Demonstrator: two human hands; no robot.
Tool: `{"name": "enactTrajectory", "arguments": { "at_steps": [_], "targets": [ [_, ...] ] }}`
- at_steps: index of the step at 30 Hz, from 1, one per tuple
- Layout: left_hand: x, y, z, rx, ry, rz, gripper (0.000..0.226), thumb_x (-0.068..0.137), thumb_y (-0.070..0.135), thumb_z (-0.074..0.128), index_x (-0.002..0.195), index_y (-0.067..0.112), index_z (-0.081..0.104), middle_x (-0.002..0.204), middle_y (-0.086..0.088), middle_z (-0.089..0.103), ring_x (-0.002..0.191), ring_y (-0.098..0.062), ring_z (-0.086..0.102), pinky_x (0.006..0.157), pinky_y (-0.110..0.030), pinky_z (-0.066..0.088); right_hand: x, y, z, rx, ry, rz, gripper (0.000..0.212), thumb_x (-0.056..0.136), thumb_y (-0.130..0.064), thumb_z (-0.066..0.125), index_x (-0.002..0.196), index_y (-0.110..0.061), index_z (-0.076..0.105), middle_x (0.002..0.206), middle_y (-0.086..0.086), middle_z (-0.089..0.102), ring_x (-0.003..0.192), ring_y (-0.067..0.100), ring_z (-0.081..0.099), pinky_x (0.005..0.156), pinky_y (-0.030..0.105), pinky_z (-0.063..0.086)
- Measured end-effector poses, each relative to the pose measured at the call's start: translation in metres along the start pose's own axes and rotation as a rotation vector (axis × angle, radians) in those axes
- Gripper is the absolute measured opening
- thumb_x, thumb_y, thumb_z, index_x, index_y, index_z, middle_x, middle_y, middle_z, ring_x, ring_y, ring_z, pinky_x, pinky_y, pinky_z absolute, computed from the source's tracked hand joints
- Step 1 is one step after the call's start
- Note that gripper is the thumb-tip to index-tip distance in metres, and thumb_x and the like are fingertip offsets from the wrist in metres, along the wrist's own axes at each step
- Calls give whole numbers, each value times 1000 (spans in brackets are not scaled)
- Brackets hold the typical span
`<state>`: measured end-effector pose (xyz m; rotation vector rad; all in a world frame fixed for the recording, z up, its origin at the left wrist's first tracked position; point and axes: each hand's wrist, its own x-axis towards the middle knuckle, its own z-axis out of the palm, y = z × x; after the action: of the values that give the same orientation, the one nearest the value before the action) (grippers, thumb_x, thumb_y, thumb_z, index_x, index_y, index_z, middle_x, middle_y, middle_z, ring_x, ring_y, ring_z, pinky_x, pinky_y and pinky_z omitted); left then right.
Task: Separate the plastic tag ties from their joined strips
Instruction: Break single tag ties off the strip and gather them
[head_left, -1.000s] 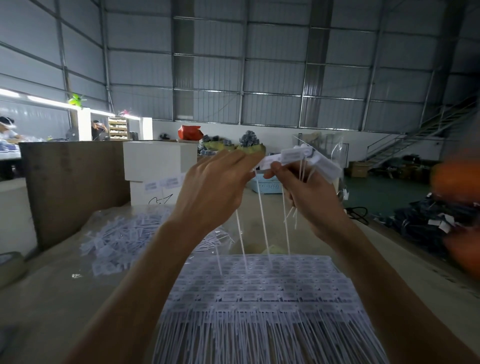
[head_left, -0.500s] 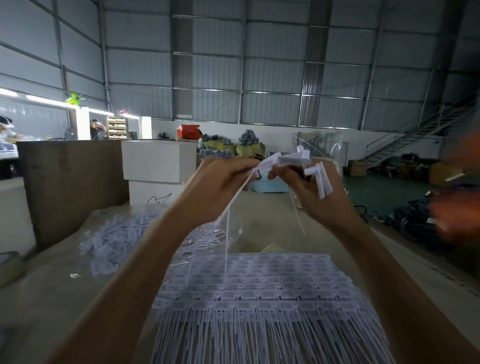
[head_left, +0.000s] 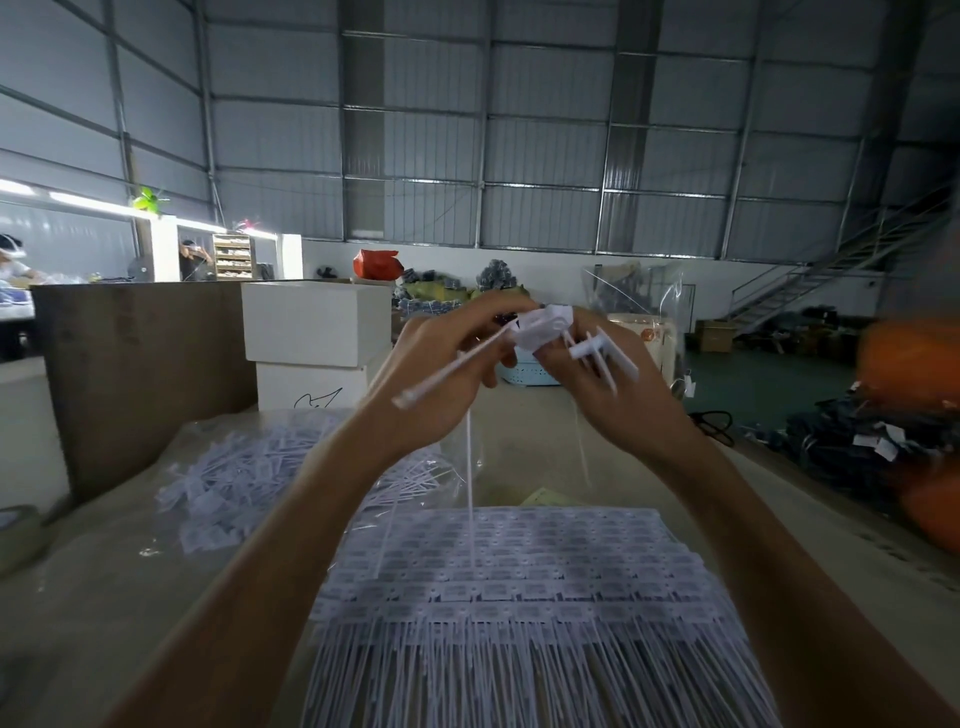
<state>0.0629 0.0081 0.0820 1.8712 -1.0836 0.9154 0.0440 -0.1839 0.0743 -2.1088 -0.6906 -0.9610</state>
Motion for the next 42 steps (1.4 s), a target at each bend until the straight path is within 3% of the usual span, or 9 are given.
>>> {"name": "enactTrajectory", "arguments": {
  "at_steps": [5, 10, 13, 18, 22, 26, 30, 37, 42],
  "targets": [
    [-1, -2, 4, -20, -6, -8, 27, 101, 11, 55, 125, 15, 66, 94, -4, 72, 70, -19, 67, 68, -43, 58, 3, -2, -1, 18, -69, -30, 20, 93, 13, 55, 102, 4, 69, 106, 5, 55, 86, -3, 54, 80, 2, 37],
    [-2, -6, 6, 3, 25, -2, 28, 101, 8, 53, 123, 18, 67, 98, -7, 73, 72, -20, 68, 68, -41, 58, 1, -10, 2, -60, -167, -86, 35, 93, -9, 43, 74, -39, 44, 78, -19, 46, 72, -16, 56, 68, 3, 40],
    [-3, -8, 7, 16, 36, -23, 29, 101, 10, 54, 122, 22, 67, 91, 1, 72, 68, -13, 66, 68, -34, 58, 0, -2, 3, -111, -169, -143, 20, 90, -13, 46, 88, -20, 64, 83, -4, 59, 77, 11, 60, 73, 24, 47],
    [-1, -6, 3, 21, 70, 26, 28, 98, 11, 55, 111, 28, 72, 77, 11, 68, 62, -11, 65, 61, -21, 53, 1, 4, 5, -137, -160, -129, 25, 89, -14, 41, 88, -38, 48, 89, -15, 50, 82, 14, 53, 83, 36, 43],
    [-1, -7, -6, 208, 31, 47, 33, 98, 10, 58, 125, 27, 67, 112, 4, 73, 94, -2, 67, 81, -12, 50, 2, 10, 4, -107, -156, 36, 29, 93, -15, 40, 108, -6, 63, 93, 8, 64, 91, 30, 63, 88, 48, 52],
    [-2, -3, -3, 205, 10, 8, 42, 88, 22, 73, 129, 30, 62, 112, 10, 72, 95, -1, 66, 80, -14, 52, 3, 6, 2, -46, -69, 52, 37, 105, -4, 39, 74, -19, 54, 71, 1, 53, 54, -1, 56, 62, 27, 58],
    [0, 4, 1, 172, 59, 33, 32, 79, 22, 82, 107, 18, 69, 93, 16, 69, 90, 2, 65, 73, -8, 50, 7, -5, 6, 212, 23, 163, 37, 103, 5, 38, 74, -10, 55, 69, -6, 45, 55, -10, 51, 58, 5, 41],
    [-2, 9, 0, 236, 58, 157, 33, 74, 19, 84, 106, 12, 75, 96, -1, 76, 81, -7, 65, 76, -21, 51, -2, -13, 4, 409, -28, 214, 17, 87, -50, 62, 87, -33, 60, 60, -30, 60, 60, -15, 56, 58, 7, 41],
    [-3, 8, 1, 216, 23, 159, 28, 76, 17, 83, 103, 11, 76, 96, -1, 76, 86, -13, 69, 80, -33, 53, -2, -15, 4, 449, -101, 272, 18, 81, -51, 66, 78, -34, 60, 54, -22, 55, 50, -9, 51, 49, 8, 39]
  ]
}}
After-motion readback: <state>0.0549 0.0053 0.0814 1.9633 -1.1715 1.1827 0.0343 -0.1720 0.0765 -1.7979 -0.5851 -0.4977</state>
